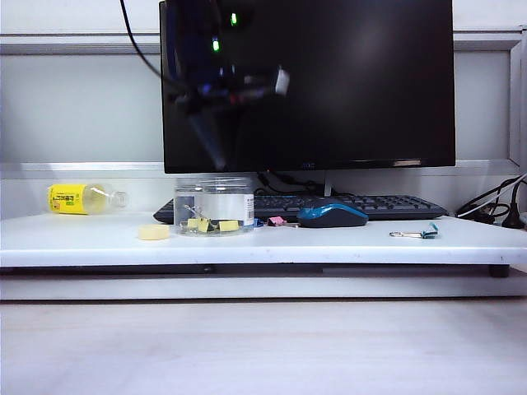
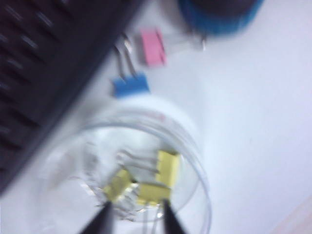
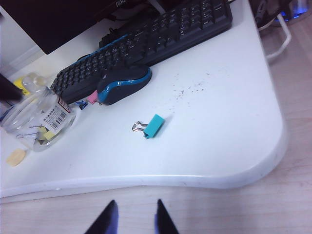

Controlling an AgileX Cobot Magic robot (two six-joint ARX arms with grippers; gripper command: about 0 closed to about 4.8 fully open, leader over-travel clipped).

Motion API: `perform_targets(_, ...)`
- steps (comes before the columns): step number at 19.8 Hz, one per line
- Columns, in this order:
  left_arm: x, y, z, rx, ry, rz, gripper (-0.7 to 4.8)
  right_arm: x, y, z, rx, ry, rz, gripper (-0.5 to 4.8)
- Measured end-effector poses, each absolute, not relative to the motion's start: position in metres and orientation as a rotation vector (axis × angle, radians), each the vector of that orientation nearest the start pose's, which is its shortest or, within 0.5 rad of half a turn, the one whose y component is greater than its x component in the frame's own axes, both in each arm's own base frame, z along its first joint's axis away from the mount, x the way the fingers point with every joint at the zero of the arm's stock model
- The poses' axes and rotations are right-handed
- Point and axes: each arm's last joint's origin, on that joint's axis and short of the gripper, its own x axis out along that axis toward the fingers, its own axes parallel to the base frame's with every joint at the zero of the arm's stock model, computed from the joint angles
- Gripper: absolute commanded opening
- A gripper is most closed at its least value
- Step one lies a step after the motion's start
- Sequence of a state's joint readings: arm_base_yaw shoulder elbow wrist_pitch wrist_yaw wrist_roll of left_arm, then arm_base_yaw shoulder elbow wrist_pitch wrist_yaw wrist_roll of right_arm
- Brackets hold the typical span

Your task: Take the clips out of the round transparent plastic box and place them on the table.

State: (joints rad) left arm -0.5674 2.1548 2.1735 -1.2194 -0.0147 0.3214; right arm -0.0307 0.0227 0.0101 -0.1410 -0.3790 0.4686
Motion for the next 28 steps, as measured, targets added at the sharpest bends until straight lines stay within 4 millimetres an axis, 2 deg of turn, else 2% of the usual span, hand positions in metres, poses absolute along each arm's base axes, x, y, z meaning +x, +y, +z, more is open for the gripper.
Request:
perform_targets(4, 0.383, -0.244, 0.274, 0.642, 1.15, -0.677, 1.54, 0.096, 0.008, 0.152, 0.494, 0.231, 0.307, 1.07)
perform_targets(9, 0.391, -0.244, 0.254, 0.677, 1.194, -0.638, 1.54, 0.096, 0.008, 0.152, 0.495, 0.231, 0.309, 1.07)
perform_targets(18, 0.402, -0.233, 0.247, 0.607, 1.214, -0.648, 1.54, 0.096, 0.008, 0.152, 0.494, 0.229, 0.301, 1.07)
perform_targets(23, 0.403, -0.232, 0.247, 0.592, 1.215, -0.663, 1.54, 0.096, 0.008, 0.152, 0.494, 0.228, 0.297, 1.07)
perform_targets(28, 0.406, -0.233, 0.237, 0.582, 1.239, -0.657, 1.54, 0.096, 0.008, 0.152, 0.494, 0.228, 0.296, 1.07)
